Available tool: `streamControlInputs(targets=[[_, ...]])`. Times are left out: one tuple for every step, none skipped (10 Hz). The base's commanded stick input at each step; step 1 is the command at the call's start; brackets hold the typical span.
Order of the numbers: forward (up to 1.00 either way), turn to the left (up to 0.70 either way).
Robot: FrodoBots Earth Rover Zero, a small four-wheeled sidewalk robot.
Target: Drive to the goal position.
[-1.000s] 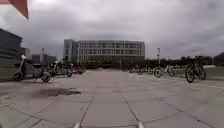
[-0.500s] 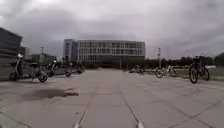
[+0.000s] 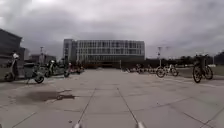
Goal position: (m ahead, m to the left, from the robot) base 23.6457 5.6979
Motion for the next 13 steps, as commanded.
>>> streamControlInputs(targets=[[0.45, 0.0], [0.45, 0.0], [0.45, 0.0], [0.45, 0.0], [0.45, 0.0], [0.45, 0.0], [0.45, 0.0], [0.45, 0.0], [0.45, 0.0], [0.45, 0.0], [0.45, 0.0], [0.45, 0.0], [0.45, 0.0]])
